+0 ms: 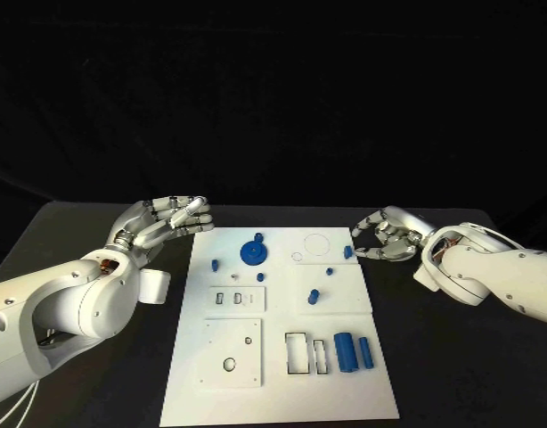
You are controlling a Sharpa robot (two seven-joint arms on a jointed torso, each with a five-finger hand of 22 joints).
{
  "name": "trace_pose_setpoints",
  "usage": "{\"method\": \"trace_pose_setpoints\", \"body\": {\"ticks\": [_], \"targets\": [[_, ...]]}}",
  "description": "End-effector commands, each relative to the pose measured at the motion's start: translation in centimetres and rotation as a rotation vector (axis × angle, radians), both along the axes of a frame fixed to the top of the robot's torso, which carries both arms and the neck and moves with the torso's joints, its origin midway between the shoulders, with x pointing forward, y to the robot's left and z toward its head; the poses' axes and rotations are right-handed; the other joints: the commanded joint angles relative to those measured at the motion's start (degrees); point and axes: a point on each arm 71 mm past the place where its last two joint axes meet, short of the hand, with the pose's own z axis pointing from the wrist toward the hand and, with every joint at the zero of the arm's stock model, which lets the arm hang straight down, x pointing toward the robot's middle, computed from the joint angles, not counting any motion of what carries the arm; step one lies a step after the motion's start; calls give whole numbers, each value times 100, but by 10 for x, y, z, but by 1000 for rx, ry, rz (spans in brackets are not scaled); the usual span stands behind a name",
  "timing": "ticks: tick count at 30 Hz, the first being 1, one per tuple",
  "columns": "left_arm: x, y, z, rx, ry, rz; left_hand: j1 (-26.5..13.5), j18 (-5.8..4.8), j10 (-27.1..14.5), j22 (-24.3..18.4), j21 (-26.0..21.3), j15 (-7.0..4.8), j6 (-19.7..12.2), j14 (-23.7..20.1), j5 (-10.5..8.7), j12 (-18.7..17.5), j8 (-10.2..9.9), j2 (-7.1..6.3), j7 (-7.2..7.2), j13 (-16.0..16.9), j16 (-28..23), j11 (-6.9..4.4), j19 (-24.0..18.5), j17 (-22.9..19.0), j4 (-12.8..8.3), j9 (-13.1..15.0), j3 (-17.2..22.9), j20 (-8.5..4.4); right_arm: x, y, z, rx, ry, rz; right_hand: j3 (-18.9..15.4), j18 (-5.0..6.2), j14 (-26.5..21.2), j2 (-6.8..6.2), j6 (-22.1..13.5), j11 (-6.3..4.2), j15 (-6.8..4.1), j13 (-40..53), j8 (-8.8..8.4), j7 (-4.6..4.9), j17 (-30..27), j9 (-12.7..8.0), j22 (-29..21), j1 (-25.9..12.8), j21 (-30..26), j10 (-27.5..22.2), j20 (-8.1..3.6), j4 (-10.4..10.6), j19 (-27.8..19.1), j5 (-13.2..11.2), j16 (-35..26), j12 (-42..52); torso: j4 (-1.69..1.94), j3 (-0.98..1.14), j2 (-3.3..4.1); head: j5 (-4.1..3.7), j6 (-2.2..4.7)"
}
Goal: Assemble the parts on the task board
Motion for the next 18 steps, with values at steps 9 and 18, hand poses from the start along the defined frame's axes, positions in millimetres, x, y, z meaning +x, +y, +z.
{"method": "trace_pose_setpoints", "body": {"ticks": [9,18], "targets": [[-1,-3,1,-13,-9,-20,16,106,-31,-6,-34,3,-31,-21,-24,-10,-21,59,-2,-4,-36,-13,1,6,0,6,-22,22,0,8,-13,-8,33,32,-2,-10,607,-18,-28,35,37,617,-30,18,1505,-14,1343,66,17,-2,38,-45,403,30,35,14,0,-7,-4,29,-46],[-1,-2,1,-11,-8,-17,33,107,-29,-11,-40,3,-28,-19,-20,-8,-23,66,-4,-2,-43,-15,0,13,-9,13,-31,23,0,12,-16,-8,40,40,57,-14,607,22,19,47,52,647,-14,29,1505,-28,1352,76,29,27,52,-62,413,38,35,51,-9,-7,-10,47,-42]]}}
